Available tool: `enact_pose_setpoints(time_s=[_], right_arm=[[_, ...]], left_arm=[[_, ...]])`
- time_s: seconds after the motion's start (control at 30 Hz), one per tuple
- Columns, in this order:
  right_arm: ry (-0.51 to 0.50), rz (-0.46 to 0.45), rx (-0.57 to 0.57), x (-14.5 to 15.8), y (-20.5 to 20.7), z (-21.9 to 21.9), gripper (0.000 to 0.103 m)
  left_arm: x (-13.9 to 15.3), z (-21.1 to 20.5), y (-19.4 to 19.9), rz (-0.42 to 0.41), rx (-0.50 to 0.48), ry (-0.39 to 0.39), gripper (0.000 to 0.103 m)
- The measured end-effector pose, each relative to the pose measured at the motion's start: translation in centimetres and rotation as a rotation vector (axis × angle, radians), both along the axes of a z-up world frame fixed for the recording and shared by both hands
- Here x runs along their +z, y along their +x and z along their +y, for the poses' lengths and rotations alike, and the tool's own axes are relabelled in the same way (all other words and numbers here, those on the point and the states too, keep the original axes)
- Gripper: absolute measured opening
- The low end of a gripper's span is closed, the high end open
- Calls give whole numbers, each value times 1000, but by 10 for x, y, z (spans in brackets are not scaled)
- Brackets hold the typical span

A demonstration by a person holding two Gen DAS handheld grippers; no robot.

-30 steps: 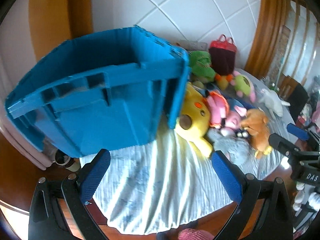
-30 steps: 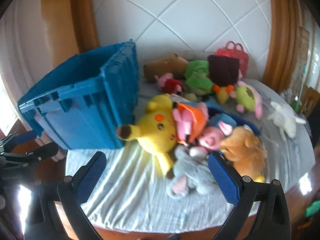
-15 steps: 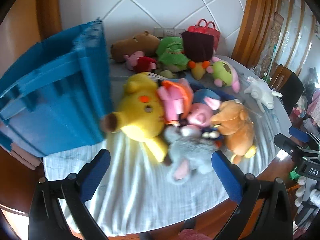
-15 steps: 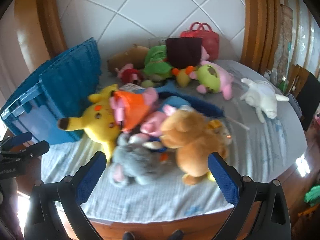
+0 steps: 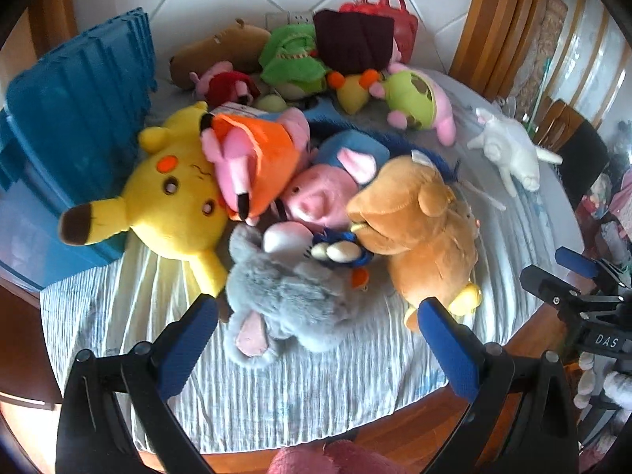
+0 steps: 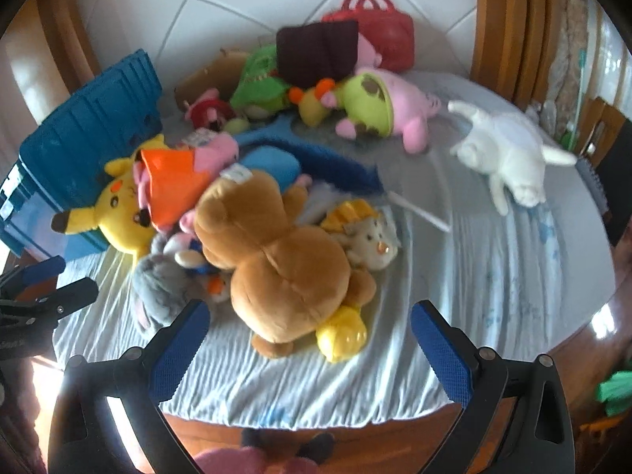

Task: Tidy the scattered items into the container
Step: 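Move both tools toward the white bunny plush on the table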

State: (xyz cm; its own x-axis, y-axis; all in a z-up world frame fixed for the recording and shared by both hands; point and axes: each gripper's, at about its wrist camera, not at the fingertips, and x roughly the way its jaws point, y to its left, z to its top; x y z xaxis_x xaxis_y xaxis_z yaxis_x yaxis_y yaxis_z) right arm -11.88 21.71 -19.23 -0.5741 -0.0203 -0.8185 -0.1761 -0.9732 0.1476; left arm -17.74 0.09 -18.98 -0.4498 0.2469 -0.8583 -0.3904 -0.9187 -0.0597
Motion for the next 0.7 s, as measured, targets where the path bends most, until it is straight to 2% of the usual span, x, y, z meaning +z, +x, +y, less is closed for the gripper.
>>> enact_pose_setpoints(time_s=[0.27,0.5,0.7], right_arm=[[-28,-45,27,-18,-16,-4,103],[-20,-33,-5,-9,-31,-1,103],[-6,-26,-33,-5,-36,17,103]], left_arm=[[-8,-2,-15,-12,14,-1,103],[-6,6,-29,-14,-33,36,103],[-1,37,-38,1,-63,39,103]])
